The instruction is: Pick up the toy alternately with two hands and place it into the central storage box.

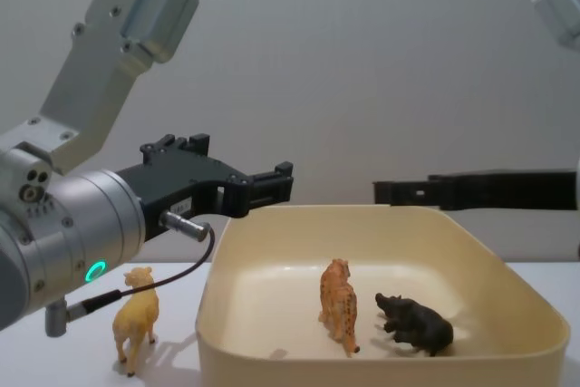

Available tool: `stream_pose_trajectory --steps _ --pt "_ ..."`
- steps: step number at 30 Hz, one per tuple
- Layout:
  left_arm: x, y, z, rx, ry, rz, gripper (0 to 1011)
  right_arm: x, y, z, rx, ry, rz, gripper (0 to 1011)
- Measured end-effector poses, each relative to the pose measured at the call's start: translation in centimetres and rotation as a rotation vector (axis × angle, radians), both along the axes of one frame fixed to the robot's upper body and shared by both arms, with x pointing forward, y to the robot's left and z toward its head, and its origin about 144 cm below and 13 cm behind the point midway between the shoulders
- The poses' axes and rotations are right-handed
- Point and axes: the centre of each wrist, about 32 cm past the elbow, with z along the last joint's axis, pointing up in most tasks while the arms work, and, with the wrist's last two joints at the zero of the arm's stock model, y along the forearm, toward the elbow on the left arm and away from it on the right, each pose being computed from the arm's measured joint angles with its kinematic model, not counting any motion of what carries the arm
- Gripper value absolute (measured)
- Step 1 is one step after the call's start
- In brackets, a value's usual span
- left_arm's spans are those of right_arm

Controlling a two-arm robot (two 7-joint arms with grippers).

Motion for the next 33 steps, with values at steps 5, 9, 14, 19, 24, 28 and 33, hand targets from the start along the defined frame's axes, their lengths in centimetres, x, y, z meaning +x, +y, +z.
stream_pose_trajectory --steps 5,9,14,19,24,28,33 --pt "0.0 0.0 0.0 0.000 0.000 0.000 1001 -0.6 -0.9 -0.2 -0.001 -0.021 -0.055 1001" --pt "0.0 0.0 0.0 0.000 0.000 0.000 1001 -1.2 -1.7 -0.4 0.005 -0.046 -0.099 1001" --pt "0.0 0.0 0.0 0.000 0.000 0.000 1001 -2.1 -2.9 -0.7 0.016 -0.080 -0.161 1001" --pt "0.0 0.0 0.0 -0.001 0.000 0.000 1002 -2.7 -3.6 -0.9 0.024 -0.103 -0.198 1001" --pt "0.0 0.1 0.0 -0.016 0.006 0.000 1002 -3.1 -4.1 -0.9 0.029 -0.116 -0.221 1001" --pt "0.0 0.4 0.3 -0.037 0.018 0.004 1001 -3.3 -4.3 -1.0 0.032 -0.124 -0.234 1001" --pt "-0.4 1.1 0.7 -0.069 0.054 0.024 1001 -3.5 -4.5 -1.0 0.035 -0.132 -0.246 1001"
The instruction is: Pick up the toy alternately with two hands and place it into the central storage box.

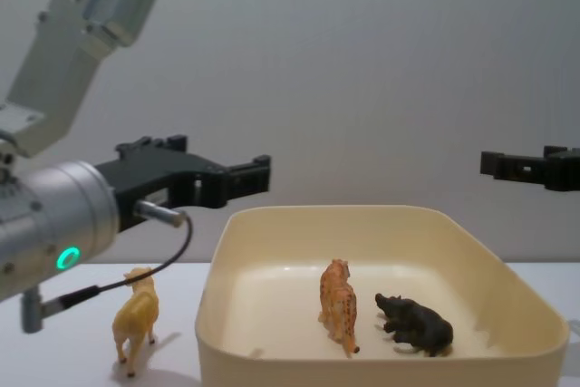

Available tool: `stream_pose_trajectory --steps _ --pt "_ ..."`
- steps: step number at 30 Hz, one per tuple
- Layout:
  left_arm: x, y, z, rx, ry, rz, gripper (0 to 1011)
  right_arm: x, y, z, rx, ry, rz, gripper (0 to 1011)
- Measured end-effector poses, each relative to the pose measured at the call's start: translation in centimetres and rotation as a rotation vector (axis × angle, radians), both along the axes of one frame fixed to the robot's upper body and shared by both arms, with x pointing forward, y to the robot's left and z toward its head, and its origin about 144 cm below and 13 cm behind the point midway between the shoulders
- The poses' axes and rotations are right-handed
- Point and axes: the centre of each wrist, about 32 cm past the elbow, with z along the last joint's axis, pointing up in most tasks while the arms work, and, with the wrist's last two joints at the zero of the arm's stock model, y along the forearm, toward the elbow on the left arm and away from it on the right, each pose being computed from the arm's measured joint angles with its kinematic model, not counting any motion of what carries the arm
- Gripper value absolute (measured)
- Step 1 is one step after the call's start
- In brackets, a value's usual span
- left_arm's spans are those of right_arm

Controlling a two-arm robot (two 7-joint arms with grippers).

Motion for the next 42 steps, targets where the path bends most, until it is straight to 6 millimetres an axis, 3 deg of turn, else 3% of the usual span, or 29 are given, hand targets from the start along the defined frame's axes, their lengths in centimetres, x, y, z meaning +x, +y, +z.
stream_pose_trajectory --steps 20,42 --pt "-2.5 3.3 1.4 -0.085 0.204 0.134 1001 -0.3 -0.4 -0.1 0.003 -0.011 -0.018 1001" --pt "-1.7 5.0 1.4 -0.006 0.324 0.101 1001 -0.4 -0.4 -0.1 0.004 -0.013 -0.023 1001"
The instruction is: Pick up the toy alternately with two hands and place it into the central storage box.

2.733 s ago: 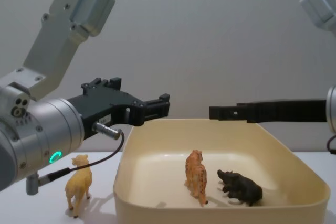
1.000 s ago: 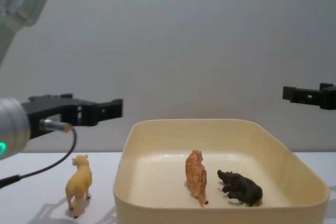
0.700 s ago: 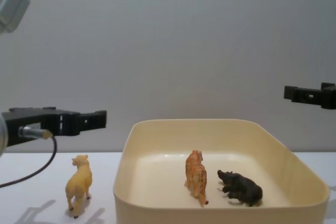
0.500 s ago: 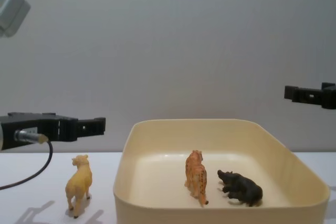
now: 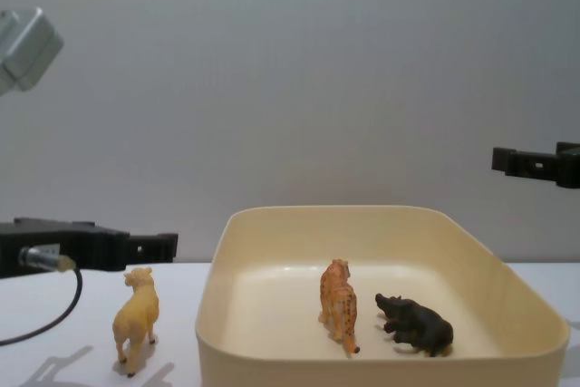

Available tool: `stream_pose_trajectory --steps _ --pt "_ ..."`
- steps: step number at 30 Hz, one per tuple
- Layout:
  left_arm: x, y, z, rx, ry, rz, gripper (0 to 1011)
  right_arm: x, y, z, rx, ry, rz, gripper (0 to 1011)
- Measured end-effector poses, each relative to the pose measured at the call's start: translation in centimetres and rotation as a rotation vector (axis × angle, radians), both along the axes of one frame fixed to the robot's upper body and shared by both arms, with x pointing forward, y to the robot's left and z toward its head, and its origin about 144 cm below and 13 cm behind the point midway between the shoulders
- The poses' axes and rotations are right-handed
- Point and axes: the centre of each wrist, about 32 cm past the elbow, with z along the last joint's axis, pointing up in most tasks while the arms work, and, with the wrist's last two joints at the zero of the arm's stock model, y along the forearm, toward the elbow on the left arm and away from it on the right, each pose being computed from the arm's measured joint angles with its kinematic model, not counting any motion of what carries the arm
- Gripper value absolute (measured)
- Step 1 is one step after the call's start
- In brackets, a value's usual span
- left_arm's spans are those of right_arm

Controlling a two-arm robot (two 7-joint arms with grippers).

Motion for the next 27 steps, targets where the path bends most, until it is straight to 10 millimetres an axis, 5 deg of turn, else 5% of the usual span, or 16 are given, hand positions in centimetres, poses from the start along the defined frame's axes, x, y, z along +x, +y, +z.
stream_pose_trajectory --steps 27 --pt "0.6 0.3 -1.9 -0.019 0.108 0.034 1001 0.0 0.0 0.0 0.000 0.000 0.000 1001"
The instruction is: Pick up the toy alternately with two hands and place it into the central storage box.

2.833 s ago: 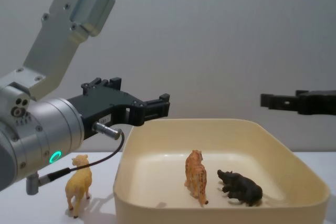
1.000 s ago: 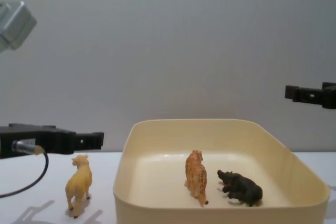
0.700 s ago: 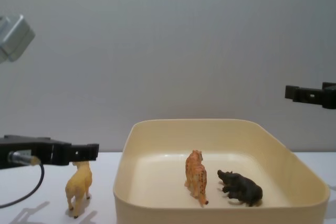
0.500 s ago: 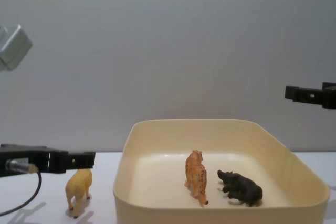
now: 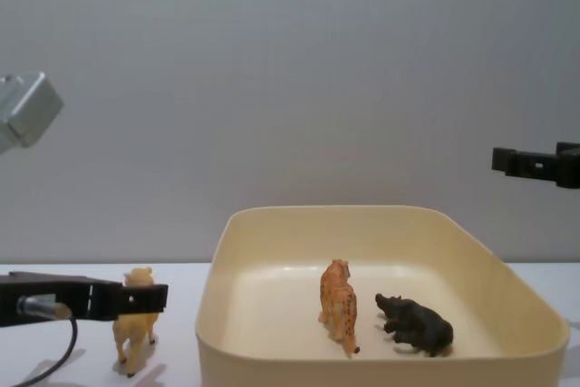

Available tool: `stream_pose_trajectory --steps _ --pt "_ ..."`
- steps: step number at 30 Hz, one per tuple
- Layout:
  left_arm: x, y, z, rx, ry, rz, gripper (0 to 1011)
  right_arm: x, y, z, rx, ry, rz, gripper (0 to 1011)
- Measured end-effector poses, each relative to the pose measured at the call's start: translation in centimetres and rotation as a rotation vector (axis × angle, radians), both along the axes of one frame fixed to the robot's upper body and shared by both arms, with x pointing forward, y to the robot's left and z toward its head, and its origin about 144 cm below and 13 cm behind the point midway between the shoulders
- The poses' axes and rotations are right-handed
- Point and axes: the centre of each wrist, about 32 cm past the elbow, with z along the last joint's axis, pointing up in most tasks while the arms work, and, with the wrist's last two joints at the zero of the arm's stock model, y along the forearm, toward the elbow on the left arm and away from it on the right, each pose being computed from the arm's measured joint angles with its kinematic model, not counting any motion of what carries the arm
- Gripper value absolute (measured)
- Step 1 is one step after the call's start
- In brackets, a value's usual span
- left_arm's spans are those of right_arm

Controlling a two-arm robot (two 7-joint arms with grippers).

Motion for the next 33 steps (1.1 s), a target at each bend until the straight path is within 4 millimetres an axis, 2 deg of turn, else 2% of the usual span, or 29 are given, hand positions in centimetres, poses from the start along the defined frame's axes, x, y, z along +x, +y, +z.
stream_pose_trajectory --steps 29,33 --pt "2.3 -0.1 -1.2 0.006 0.050 -0.007 1001 0.0 0.0 0.0 0.000 0.000 0.000 1001" --pt "2.4 -0.1 -1.2 0.007 0.052 -0.006 943 0.0 0.0 0.0 0.000 0.000 0.000 1001"
